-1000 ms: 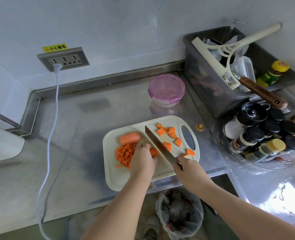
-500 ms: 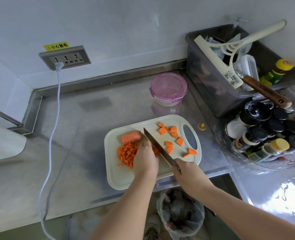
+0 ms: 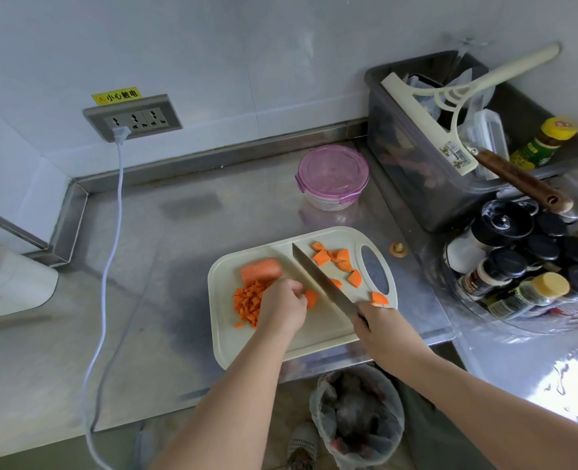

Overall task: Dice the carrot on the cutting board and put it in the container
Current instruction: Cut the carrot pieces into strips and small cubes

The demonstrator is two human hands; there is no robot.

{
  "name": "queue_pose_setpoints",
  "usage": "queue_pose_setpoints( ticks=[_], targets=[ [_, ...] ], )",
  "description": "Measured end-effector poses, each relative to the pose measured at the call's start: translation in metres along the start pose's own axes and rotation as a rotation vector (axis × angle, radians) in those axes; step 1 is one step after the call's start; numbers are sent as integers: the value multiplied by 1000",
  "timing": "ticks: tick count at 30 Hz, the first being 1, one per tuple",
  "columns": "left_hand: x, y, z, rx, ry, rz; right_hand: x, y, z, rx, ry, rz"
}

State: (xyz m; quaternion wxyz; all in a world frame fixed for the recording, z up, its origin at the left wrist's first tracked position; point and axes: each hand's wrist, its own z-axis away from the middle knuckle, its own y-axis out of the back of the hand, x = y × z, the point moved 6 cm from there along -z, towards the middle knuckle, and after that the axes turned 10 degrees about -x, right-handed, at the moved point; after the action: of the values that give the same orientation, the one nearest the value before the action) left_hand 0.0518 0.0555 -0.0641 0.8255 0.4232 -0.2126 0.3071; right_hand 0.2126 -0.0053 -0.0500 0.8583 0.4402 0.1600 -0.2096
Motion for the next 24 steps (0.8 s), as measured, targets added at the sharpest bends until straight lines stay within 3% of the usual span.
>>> queue_pose_setpoints(
  ticks=[9,24],
  targets=[
    [11,-5,-9,-85,-18,-166,2,-9,9,-8,-28,-102],
    [-4,-13,5,-16,54,66,-6,-19,9,-28,-21,-110]
  ],
)
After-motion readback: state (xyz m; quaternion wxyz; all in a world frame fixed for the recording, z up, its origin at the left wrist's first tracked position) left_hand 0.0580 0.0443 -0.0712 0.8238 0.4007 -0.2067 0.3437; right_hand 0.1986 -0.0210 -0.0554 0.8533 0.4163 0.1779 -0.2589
